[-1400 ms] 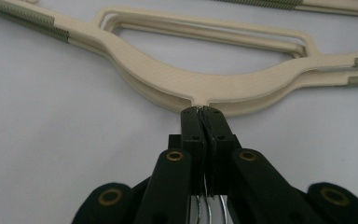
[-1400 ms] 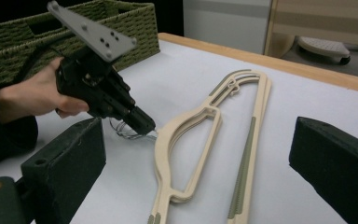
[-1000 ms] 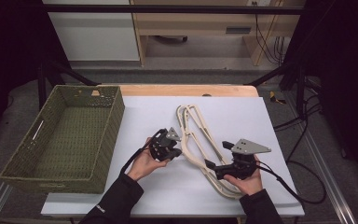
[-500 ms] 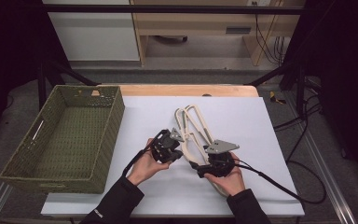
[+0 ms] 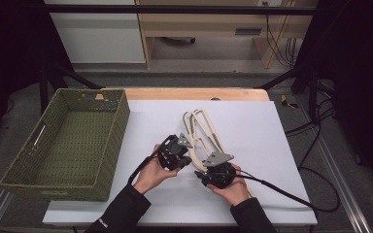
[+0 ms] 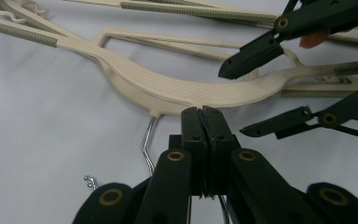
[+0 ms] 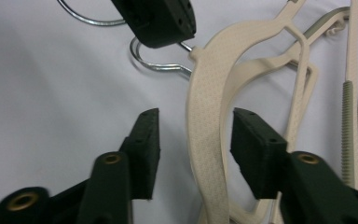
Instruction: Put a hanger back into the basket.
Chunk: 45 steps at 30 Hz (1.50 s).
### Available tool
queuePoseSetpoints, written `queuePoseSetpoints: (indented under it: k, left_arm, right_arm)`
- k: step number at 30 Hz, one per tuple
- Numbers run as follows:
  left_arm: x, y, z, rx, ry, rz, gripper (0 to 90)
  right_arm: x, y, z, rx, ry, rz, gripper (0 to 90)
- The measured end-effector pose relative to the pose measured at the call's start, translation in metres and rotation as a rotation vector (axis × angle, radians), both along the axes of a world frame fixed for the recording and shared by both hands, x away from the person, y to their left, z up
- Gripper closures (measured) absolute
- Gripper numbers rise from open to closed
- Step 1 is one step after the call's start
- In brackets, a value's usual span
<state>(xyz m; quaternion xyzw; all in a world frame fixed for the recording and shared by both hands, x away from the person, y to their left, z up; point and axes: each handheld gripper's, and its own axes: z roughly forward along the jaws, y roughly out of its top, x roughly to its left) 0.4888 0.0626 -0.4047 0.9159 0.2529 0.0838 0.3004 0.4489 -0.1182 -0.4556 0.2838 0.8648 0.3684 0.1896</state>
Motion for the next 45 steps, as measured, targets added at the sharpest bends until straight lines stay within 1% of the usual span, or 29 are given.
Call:
queuePoseSetpoints:
  k: [2, 3, 4, 5, 6, 8, 9, 10, 11, 12, 13, 14, 15, 16, 17, 18, 19, 20, 23, 25, 30, 33, 36, 37, 39, 41, 43, 44, 45]
  left_arm:
    - [0.000, 0.001, 0.000, -0.003, 0.000, -0.001, 88.3]
    - [-0.001, 0.001, 0.001, -0.005, 0.006, -0.001, 88.3]
    - [-0.001, 0.001, 0.001, -0.008, 0.008, -0.001, 88.2]
    - [-0.001, 0.002, 0.002, 0.011, -0.003, -0.014, 88.1]
    - [-0.001, 0.003, 0.002, 0.015, -0.002, -0.017, 88.1]
    - [-0.002, 0.003, 0.004, 0.003, -0.005, -0.019, 87.6]
    - [-0.003, 0.006, 0.007, -0.062, -0.013, -0.018, 84.8]
    - [-0.003, 0.006, 0.007, -0.062, -0.013, -0.018, 80.4]
    - [-0.004, 0.008, 0.011, -0.112, -0.008, -0.016, 77.1]
    - [-0.006, 0.011, 0.016, -0.141, -0.019, -0.020, 74.2]
    - [-0.009, 0.013, 0.021, -0.170, -0.038, -0.017, 69.8]
    - [-0.011, 0.017, 0.026, -0.177, -0.065, -0.011, 69.8]
    - [-0.014, 0.020, 0.032, -0.186, -0.090, 0.000, 62.1]
    - [-0.016, 0.024, 0.037, -0.211, -0.115, 0.013, 58.0]
    - [-0.021, 0.033, 0.047, -0.264, -0.141, 0.029, 53.3]
    - [-0.021, 0.033, 0.047, -0.264, -0.141, 0.029, 49.1]
    - [-0.026, 0.044, 0.056, -0.299, -0.179, 0.043, 44.5]
    - [-0.026, 0.044, 0.056, -0.299, -0.179, 0.043, 40.4]
    - [-0.034, 0.062, 0.065, -0.333, -0.226, 0.051, 29.7]
    - [-0.040, 0.074, 0.069, -0.354, -0.238, 0.061, 27.4]
    - [-0.052, 0.098, 0.070, -0.377, -0.291, 0.100, 17.0]
    - [-0.057, 0.108, 0.066, -0.396, -0.285, 0.107, 13.3]
    - [-0.062, 0.113, 0.060, -0.392, -0.286, 0.113, 12.5]
    - [-0.063, 0.114, 0.058, -0.393, -0.281, 0.110, 11.8]
    - [-0.064, 0.115, 0.053, -0.395, -0.276, 0.112, 11.6]
    - [-0.065, 0.116, 0.048, -0.398, -0.271, 0.116, 11.3]
    - [-0.065, 0.116, 0.043, -0.390, -0.263, 0.118, 11.3]
    - [-0.065, 0.116, 0.041, -0.385, -0.257, 0.124, 11.3]
    - [-0.064, 0.116, 0.040, -0.377, -0.254, 0.127, 11.0]
  right_arm:
    - [0.000, 0.002, -0.002, -0.017, -0.009, 0.002, 64.9]
    - [0.000, 0.002, -0.002, -0.014, -0.009, -0.004, 70.9]
    - [0.000, 0.001, -0.002, -0.015, -0.012, 0.000, 73.6]
    - [0.000, 0.000, -0.001, -0.012, -0.006, 0.004, 74.0]
    - [0.000, 0.000, -0.001, -0.012, -0.006, 0.004, 74.0]
    - [0.000, 0.001, -0.001, -0.011, -0.017, 0.009, 74.4]
    - [-0.001, 0.000, 0.000, -0.014, -0.017, 0.009, 74.9]
    - [-0.001, 0.000, 0.000, -0.014, -0.017, 0.009, 74.9]
    - [-0.001, 0.000, 0.000, -0.021, -0.020, 0.012, 75.0]
    - [-0.002, 0.000, 0.000, -0.023, -0.021, 0.011, 75.0]
    - [-0.002, 0.000, 0.000, -0.026, -0.025, 0.009, 75.2]
    - [-0.002, 0.000, 0.000, -0.026, -0.025, 0.009, 75.2]
    - [-0.002, -0.001, 0.001, -0.028, -0.029, 0.017, 75.3]
    - [-0.002, -0.002, 0.003, -0.031, -0.033, 0.014, 75.4]
    - [-0.003, -0.002, 0.004, -0.025, -0.033, 0.006, 75.6]
    - [-0.003, -0.002, 0.004, -0.025, -0.033, 0.006, 75.6]
    - [-0.003, -0.005, 0.008, -0.028, -0.045, 0.009, 76.0]
    - [-0.003, -0.005, 0.008, -0.028, -0.045, 0.009, 76.0]
    - [-0.005, -0.010, 0.016, -0.031, -0.065, 0.000, 77.0]
    - [-0.005, -0.011, 0.018, -0.036, -0.070, -0.002, 77.2]
    - [-0.006, -0.019, 0.025, -0.037, -0.095, -0.016, 78.5]
    - [-0.006, -0.027, 0.029, -0.044, -0.118, -0.037, 79.7]
    - [-0.006, -0.032, 0.033, -0.054, -0.136, -0.054, 80.6]
    - [-0.006, -0.038, 0.036, -0.042, -0.149, -0.078, 81.7]
    - [-0.006, -0.042, 0.039, -0.039, -0.156, -0.084, 82.3]
    - [-0.006, -0.050, 0.042, -0.032, -0.173, -0.110, 83.8]
    - [-0.006, -0.060, 0.047, -0.038, -0.205, -0.144, 86.1]
    - [-0.006, -0.060, 0.047, -0.038, -0.205, -0.144, 86.1]
    - [-0.006, -0.067, 0.050, -0.023, -0.208, -0.158, 86.4]
